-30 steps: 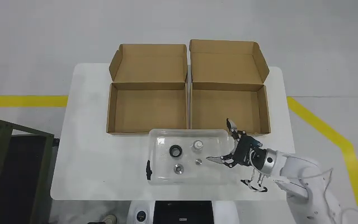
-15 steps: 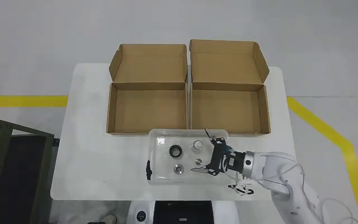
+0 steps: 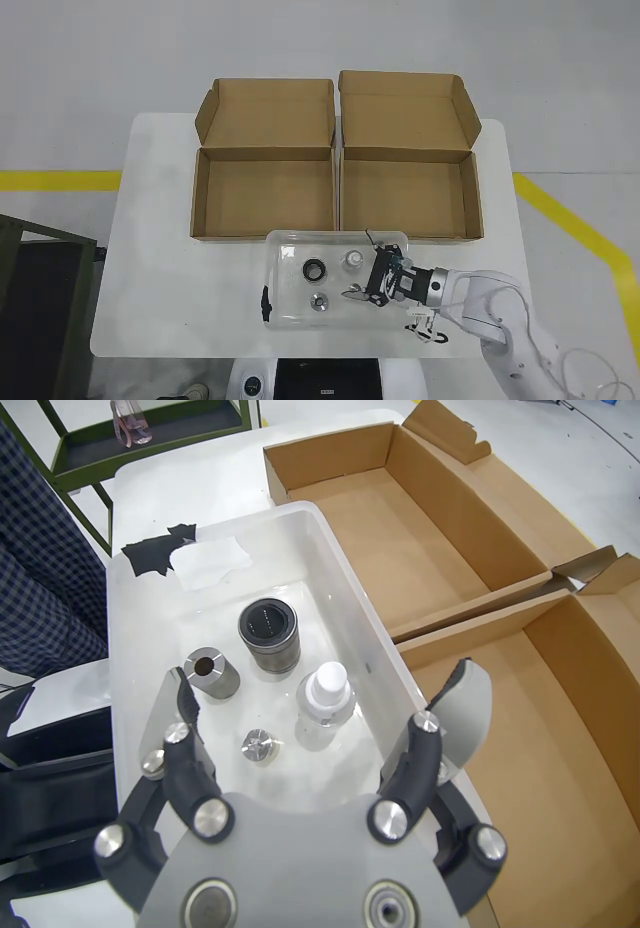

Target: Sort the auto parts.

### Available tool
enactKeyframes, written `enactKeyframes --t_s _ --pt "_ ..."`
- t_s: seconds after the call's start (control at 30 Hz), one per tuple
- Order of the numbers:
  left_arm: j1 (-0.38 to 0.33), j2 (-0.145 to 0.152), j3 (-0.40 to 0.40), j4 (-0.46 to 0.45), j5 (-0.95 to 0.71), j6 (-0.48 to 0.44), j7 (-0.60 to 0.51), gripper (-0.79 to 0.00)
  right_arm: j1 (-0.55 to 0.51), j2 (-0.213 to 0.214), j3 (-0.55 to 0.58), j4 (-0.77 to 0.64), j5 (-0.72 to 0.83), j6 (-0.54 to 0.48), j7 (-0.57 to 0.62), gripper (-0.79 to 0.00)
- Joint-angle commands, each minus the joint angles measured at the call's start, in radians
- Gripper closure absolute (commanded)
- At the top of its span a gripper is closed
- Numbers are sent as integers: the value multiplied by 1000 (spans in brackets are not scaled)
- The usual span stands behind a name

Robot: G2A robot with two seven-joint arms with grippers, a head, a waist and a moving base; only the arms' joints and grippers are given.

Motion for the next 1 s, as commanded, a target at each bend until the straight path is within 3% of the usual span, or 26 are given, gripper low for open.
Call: enactKeyframes --t_s 0.0,0.2,0.33,0.53,0.67,0.77,0.9,0.97 --pt "0 0 0 0 0 0 0 -785 -1 1 -4 5 -7 4 -2 -677" --pt "0 0 0 0 0 0 0 -785 -1 4 -11 14 -22 19 -3 -674" --pt "0 0 0 0 0 0 0 -785 3 5 -22 22 -30 25 -2 -588" --pt "0 0 0 0 0 0 0 -785 19 5 -47 35 -41 30 3 -659" --pt "0 0 0 0 0 0 0 -785 33 4 -63 47 -48 46 8 -634" --pt "0 0 0 0 0 0 0 -785 47 2 -79 57 -52 56 14 -539" --pt "0 0 0 0 0 0 0 -785 66 0 -103 68 -63 64 17 -496" --pt "0 0 0 0 0 0 0 -785 74 -1 -110 77 -71 73 19 -406"
